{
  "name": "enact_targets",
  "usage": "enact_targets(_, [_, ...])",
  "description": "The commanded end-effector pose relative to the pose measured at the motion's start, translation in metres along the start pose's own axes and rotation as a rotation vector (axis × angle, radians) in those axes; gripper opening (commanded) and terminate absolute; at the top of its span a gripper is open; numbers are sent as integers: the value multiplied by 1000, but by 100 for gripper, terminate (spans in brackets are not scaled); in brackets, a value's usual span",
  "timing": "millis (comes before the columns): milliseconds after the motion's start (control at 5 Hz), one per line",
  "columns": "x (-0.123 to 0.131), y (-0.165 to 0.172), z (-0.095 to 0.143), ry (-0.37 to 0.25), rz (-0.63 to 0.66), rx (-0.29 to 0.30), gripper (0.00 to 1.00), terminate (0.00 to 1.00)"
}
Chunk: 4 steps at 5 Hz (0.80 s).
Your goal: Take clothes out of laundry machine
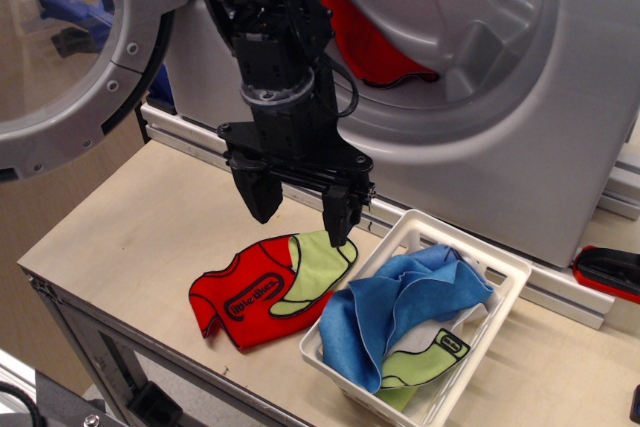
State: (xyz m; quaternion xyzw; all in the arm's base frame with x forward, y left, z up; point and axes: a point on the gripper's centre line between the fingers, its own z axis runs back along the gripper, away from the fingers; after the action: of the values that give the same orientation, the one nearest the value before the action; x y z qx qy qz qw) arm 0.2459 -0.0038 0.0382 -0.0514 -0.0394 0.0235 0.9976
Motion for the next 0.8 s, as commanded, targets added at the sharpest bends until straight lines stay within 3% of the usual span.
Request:
enact_targets(0, [0, 0, 0, 0, 0, 0, 100, 0])
enact_targets(400, [65, 8, 11, -182, 56, 210, 100, 0])
enact_targets(600, [86, 5, 16, -280, 72, 242, 100, 0])
